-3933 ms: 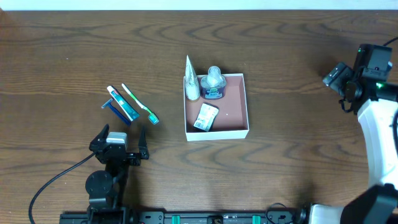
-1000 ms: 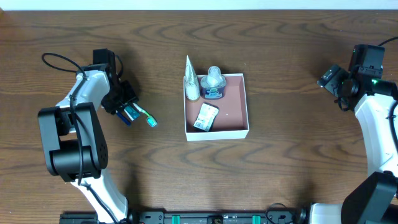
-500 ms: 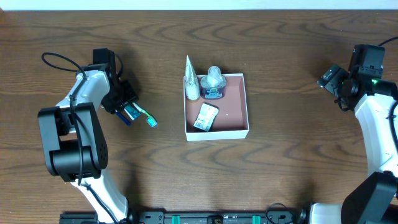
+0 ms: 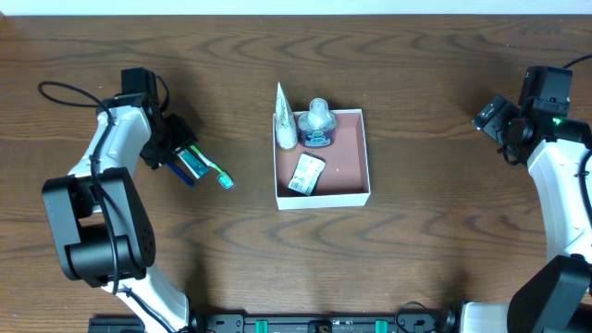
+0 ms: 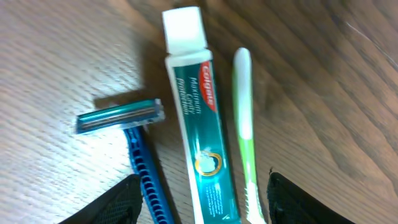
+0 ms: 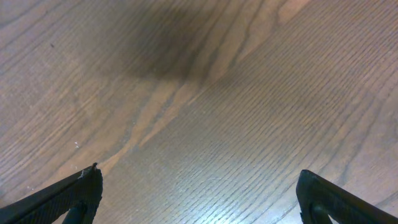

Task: Pack container
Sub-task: 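Grasp the Colgate toothpaste tube with the left gripper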

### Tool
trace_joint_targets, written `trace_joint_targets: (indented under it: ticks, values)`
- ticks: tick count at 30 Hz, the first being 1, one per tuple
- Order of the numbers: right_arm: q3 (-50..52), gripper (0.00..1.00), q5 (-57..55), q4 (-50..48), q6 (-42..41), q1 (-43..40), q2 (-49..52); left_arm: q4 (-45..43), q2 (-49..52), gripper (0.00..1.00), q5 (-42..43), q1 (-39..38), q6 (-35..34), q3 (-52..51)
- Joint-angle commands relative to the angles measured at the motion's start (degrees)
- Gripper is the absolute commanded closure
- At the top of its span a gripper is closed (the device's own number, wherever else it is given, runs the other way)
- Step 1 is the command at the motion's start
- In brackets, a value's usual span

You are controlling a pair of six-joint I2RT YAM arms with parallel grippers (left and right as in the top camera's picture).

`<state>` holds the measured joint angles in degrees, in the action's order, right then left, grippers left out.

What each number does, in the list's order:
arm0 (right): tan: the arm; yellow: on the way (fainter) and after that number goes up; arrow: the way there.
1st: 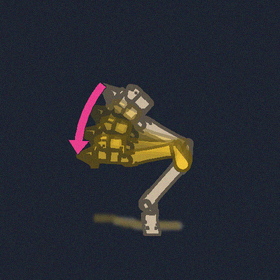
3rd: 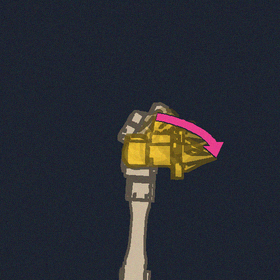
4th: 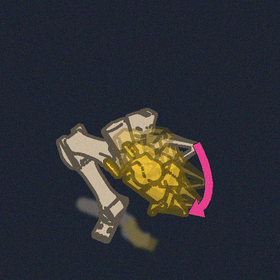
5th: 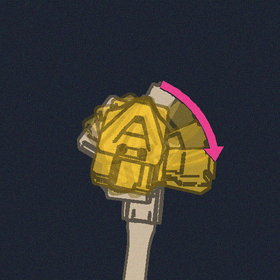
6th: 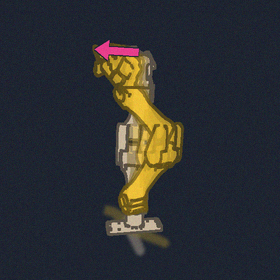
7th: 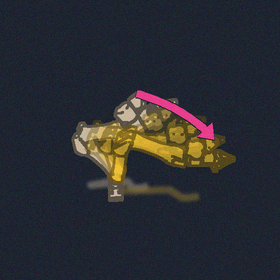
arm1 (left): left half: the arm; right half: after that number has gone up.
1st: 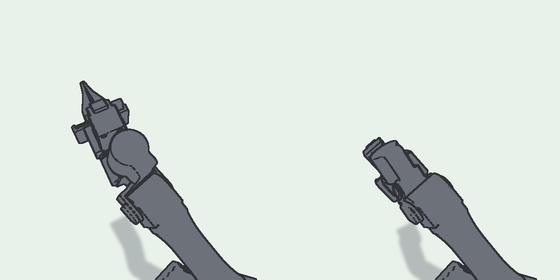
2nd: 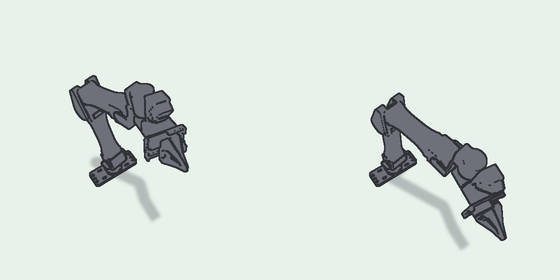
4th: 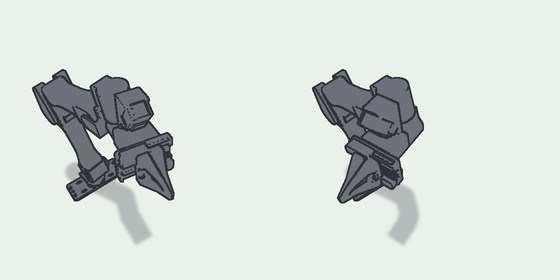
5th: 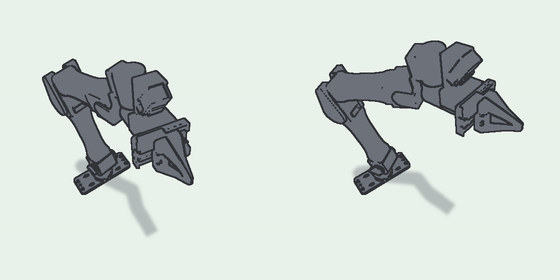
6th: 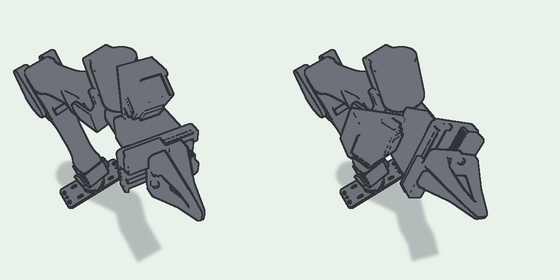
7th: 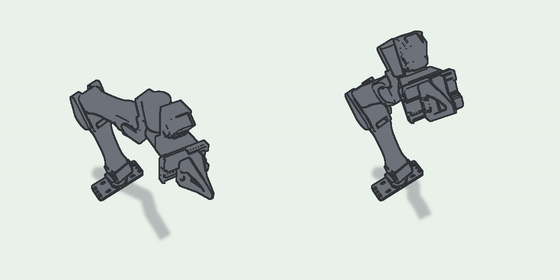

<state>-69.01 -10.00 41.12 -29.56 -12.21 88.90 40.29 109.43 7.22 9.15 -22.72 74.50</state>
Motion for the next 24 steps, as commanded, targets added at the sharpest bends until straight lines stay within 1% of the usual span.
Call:
trace_joint_targets:
  ticks: [1,8,10,12,24]
  values:
    - [-0.26,0.01,-0.26,0.04,-0.63,-0.15,0.35,0.17,-0.46,0.36,-0.83,0.15,-1.16,-0.92]
    - [-0.26,0.01,-0.26,0.04,-0.63,-0.15,0.35,-0.55,-0.13,0.36,-0.83,0.15,-1.09,-1.55]
    - [-0.26,0.01,-0.26,0.04,-0.63,-0.15,0.35,-0.52,0.22,0.41,-0.87,0.15,-0.98,-1.57]
    - [-0.26,0.01,-0.26,0.04,-0.63,-0.15,0.35,-0.52,0.83,0.41,-0.87,0.15,-0.96,-1.6]
    - [-0.26,0.01,-0.26,0.04,-0.63,-0.15,0.35,-1.86,6.47,0.41,-0.87,0.15,-0.94,-1.6]
